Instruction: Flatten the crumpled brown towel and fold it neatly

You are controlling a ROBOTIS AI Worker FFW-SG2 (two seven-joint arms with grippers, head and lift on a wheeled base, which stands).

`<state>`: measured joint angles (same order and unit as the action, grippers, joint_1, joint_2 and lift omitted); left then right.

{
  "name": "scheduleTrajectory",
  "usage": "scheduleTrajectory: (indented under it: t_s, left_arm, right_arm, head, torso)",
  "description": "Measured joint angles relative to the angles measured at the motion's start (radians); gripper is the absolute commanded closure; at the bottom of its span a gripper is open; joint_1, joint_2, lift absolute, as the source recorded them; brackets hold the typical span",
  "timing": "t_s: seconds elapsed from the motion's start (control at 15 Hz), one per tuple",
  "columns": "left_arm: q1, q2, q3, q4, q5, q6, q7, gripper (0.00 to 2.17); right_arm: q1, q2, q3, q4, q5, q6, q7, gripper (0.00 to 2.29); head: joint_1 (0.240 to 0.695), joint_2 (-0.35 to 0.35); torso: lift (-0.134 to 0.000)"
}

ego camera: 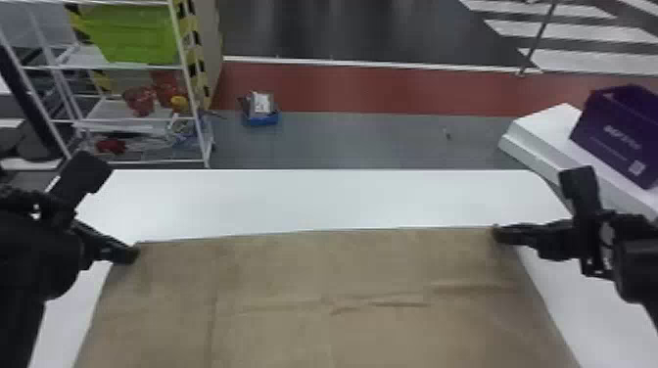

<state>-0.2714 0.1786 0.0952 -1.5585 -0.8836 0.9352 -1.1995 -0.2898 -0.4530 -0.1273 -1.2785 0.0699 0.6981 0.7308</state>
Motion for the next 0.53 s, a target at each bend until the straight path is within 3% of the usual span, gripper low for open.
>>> scheduleTrajectory:
  t_s: [0.13, 0.53]
  left_arm:
    - [0.0, -0.001, 0.0, 0.0, 0.0, -0.001, 0.0, 0.99]
    - [0.006, 0.002, 0.004, 0.0, 0.002, -0.017, -0.001, 1.0]
  right_arm:
    - [-0.003, 0.002, 0.005, 0.005, 0.003, -0.003, -0.002, 1.11]
    - [0.018, -0.004, -0.007, 0.004, -0.001, -0.07, 0.004, 1.12]
  head:
    - [0.695, -0.085]
    - [0.695, -0.086]
  torso:
    - [-0.124]
    - [-0.124]
